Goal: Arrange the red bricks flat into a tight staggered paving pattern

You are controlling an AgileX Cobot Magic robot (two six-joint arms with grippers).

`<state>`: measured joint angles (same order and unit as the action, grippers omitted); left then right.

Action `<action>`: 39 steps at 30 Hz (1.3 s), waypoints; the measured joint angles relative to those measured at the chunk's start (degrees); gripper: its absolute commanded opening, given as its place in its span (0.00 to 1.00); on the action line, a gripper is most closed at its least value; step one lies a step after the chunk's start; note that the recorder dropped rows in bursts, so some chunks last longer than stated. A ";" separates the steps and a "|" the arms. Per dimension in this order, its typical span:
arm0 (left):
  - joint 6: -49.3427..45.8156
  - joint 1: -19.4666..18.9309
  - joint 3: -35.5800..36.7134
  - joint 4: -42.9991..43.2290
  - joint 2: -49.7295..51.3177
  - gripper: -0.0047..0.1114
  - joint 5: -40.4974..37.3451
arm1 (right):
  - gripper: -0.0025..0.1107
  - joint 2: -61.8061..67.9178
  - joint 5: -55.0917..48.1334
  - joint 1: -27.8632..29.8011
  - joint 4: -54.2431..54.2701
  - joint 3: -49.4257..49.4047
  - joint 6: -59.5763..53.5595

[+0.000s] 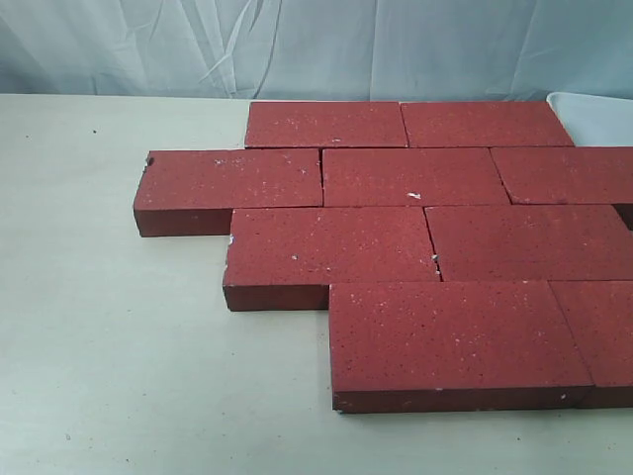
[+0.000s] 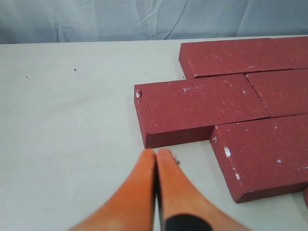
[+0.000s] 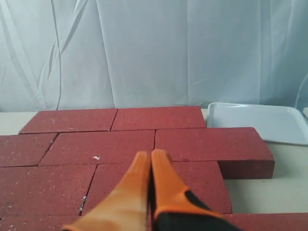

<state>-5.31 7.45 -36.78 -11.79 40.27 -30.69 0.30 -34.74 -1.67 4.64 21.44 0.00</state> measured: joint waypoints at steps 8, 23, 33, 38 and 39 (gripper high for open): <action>0.00 0.00 0.00 0.03 -0.04 0.04 0.00 | 0.01 0.00 4.00 0.00 0.00 -8.72 0.00; 0.00 0.00 0.00 0.03 -0.04 0.04 0.00 | 0.01 0.00 11.34 0.00 0.00 -21.04 0.00; 0.00 0.00 0.00 0.03 -0.04 0.04 0.00 | 0.01 0.00 12.91 0.00 0.00 -21.14 0.00; 0.00 0.00 0.00 0.03 -0.04 0.04 0.00 | 0.01 0.00 12.91 0.00 0.00 -21.14 0.00; 0.00 0.00 0.00 0.03 -0.04 0.04 0.00 | 0.01 0.00 12.91 0.00 0.00 -21.14 0.00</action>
<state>-5.31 7.45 -36.78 -11.75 40.24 -30.69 0.30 -21.83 -1.67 4.64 0.30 0.00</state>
